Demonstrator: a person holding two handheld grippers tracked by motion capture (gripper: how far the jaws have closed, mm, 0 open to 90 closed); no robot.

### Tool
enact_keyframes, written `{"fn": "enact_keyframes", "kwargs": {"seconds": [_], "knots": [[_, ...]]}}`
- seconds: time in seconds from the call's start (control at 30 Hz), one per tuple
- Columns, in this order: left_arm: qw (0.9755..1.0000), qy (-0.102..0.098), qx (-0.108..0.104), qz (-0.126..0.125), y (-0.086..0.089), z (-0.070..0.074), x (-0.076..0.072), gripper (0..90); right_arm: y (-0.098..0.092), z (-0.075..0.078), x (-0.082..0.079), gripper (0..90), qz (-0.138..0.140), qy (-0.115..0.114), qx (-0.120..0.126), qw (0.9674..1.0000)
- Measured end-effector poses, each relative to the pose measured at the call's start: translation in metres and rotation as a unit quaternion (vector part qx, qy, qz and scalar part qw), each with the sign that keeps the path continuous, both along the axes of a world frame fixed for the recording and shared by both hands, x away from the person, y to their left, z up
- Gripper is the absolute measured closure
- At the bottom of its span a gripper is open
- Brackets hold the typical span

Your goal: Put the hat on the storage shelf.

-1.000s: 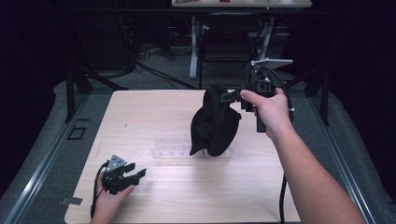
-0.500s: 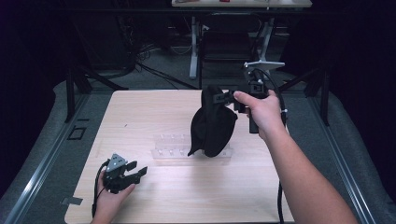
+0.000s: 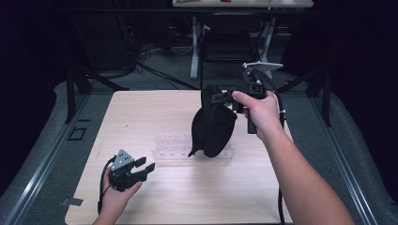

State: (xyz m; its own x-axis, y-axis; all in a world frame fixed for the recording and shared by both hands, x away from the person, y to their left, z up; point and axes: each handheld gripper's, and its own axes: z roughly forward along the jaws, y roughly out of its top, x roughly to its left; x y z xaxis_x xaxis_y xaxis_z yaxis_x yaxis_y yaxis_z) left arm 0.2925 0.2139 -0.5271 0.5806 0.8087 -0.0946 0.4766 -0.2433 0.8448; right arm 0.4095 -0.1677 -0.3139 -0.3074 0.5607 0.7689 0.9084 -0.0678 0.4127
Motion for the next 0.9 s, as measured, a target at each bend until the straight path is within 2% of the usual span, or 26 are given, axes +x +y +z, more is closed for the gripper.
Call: {"fn": "enact_keyframes", "kwargs": {"seconds": [0.27, 0.63, 0.9], "knots": [[0.9999, -0.011, 0.004, -0.009, -0.012, 0.010, 0.003, 57.3, 0.005, 0.000, -0.001, 88.3, 0.006, 0.002, 0.003, 1.0000], [0.9990, -0.018, 0.000, -0.041, -0.039, 0.027, 0.011, 59.6, 0.008, -0.001, 0.001, 88.3, 0.008, 0.005, 0.010, 0.9999], [0.9978, -0.026, 0.005, -0.061, -0.057, 0.038, 0.014, 59.9, 0.008, -0.001, 0.001, 88.3, 0.009, 0.005, 0.011, 0.9999]]}}
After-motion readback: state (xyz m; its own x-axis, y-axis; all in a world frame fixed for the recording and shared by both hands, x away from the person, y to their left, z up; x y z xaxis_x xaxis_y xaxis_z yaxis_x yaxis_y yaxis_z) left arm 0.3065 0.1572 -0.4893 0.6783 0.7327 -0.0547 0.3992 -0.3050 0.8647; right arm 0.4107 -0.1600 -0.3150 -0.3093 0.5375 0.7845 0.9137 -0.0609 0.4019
